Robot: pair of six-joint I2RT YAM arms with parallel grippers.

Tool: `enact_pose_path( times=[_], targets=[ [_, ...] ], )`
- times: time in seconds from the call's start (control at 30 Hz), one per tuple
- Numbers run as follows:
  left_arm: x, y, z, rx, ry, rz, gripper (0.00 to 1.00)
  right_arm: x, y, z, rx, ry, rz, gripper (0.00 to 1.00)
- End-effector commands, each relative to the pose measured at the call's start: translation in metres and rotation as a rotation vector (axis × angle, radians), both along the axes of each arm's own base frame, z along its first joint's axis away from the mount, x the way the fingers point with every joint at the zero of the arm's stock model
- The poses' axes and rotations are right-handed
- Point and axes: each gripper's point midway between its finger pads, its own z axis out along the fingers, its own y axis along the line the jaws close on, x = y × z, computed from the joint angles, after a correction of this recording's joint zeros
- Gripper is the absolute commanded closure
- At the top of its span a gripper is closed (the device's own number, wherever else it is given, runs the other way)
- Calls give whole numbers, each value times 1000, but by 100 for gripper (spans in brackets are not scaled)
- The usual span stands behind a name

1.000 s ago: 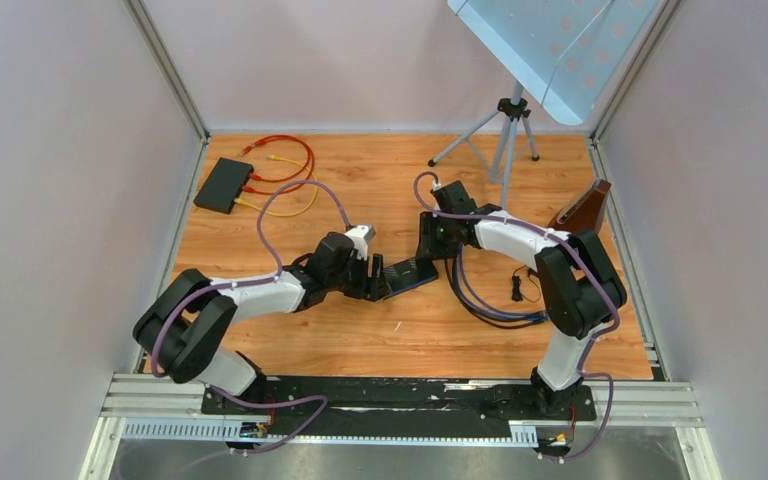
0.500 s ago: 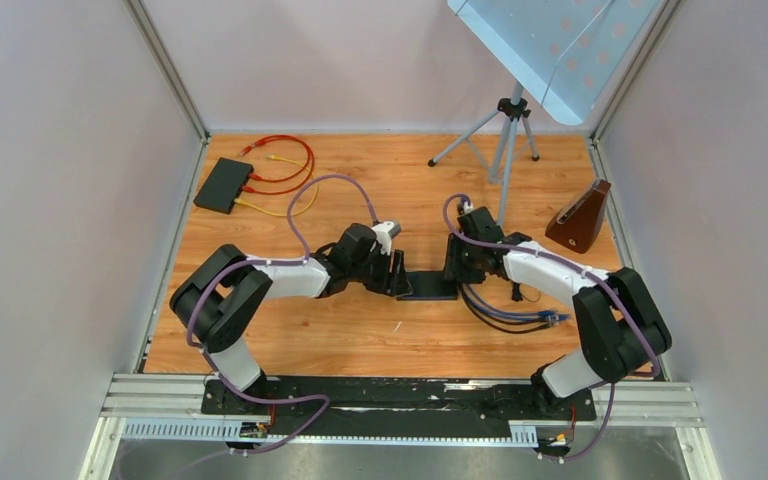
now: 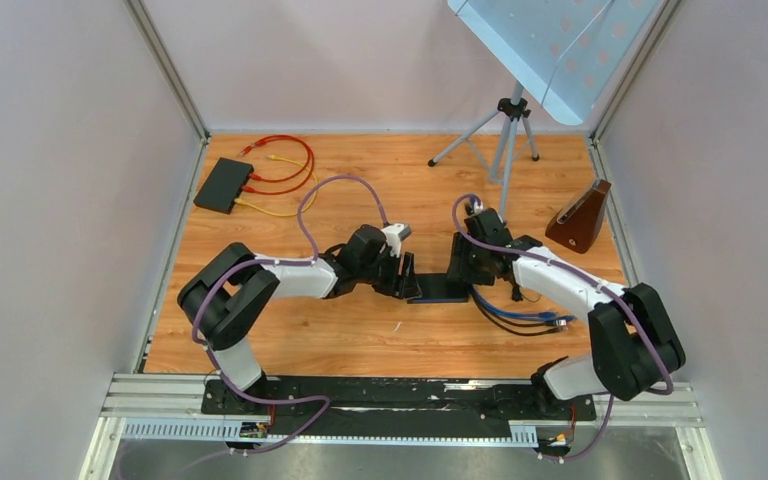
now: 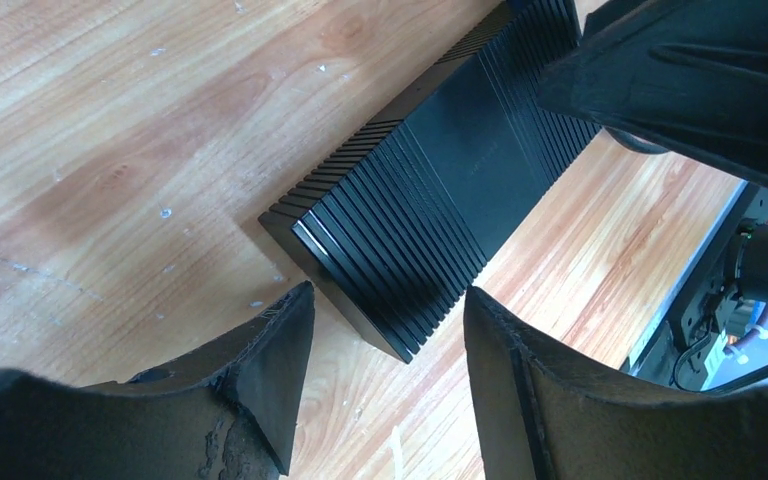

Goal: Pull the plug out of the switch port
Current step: Move the switch port to the center of the board.

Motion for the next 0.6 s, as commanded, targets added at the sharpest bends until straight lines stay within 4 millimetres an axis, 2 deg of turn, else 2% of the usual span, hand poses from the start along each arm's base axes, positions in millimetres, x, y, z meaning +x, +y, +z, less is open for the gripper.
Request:
enact_pose_path(
  times=[0.0, 0.2, 0.27, 0.3, 0.33, 0.4, 0.43, 0.47, 0.53, 0.57],
  targets=[
    [17, 2, 32, -7, -122, 38, 34, 14, 15, 45, 78, -100, 47, 44],
    [31, 34, 54, 80, -223, 113, 24, 10, 21, 67, 133, -128, 63, 38],
    [38, 46, 65, 91, -260, 150, 17, 8, 23, 71, 152, -132, 67, 38],
    [43, 56, 74, 102, -289, 183, 7, 7, 24, 72, 162, -132, 70, 38],
    [45, 62, 76, 114, -300, 203, 3, 6, 26, 73, 172, -131, 73, 38],
    [53, 83, 83, 158, -328, 272, 1, 3, 29, 74, 193, -125, 80, 38],
    [60, 100, 87, 191, -346, 335, 0, 3, 31, 75, 203, -124, 82, 38],
    [62, 111, 86, 220, -345, 363, 0, 1, 34, 76, 213, -120, 90, 37],
    [72, 139, 91, 266, -357, 461, 0, 0, 38, 76, 231, -114, 104, 37],
    [81, 160, 97, 286, -365, 545, 0, -1, 41, 76, 240, -107, 112, 37]
  ],
)
